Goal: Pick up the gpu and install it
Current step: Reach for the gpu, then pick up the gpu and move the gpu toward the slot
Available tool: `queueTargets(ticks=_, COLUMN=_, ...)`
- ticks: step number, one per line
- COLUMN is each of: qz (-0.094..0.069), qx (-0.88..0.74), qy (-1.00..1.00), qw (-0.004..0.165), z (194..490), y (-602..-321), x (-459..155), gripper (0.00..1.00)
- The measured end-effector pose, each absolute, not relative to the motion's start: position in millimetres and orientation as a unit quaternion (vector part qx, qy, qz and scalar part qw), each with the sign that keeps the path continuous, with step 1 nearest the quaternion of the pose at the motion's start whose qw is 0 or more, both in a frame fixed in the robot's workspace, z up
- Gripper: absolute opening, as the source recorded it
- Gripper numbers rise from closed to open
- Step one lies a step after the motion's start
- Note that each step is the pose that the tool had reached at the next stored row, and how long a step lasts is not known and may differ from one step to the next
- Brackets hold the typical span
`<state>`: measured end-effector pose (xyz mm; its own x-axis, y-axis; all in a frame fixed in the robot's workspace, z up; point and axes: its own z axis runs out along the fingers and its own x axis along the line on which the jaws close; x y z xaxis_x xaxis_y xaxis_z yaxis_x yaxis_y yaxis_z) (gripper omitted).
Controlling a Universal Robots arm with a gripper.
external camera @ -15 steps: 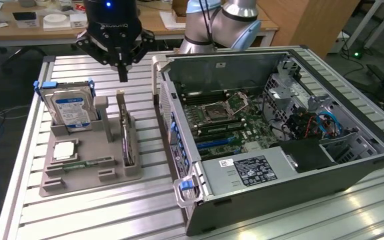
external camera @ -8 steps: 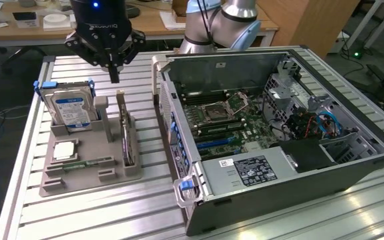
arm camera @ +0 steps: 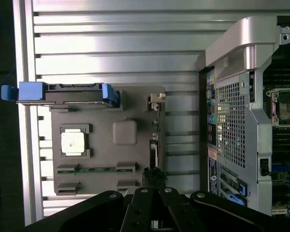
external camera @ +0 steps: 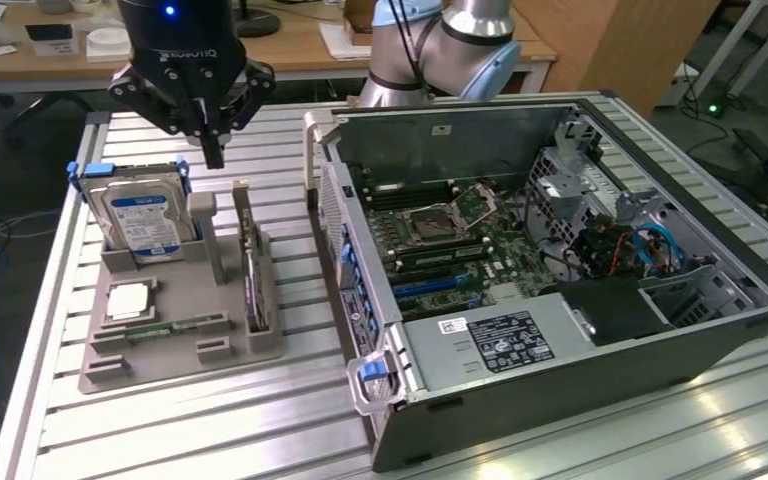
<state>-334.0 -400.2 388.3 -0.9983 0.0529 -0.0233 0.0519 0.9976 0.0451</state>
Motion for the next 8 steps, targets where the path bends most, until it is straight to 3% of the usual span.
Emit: queueTargets(ticks=8, qz=0.022, qx=0.026, qy=0.999, qw=0.012, z=388.3, y=-400.2, x=-334.1, gripper=0.11)
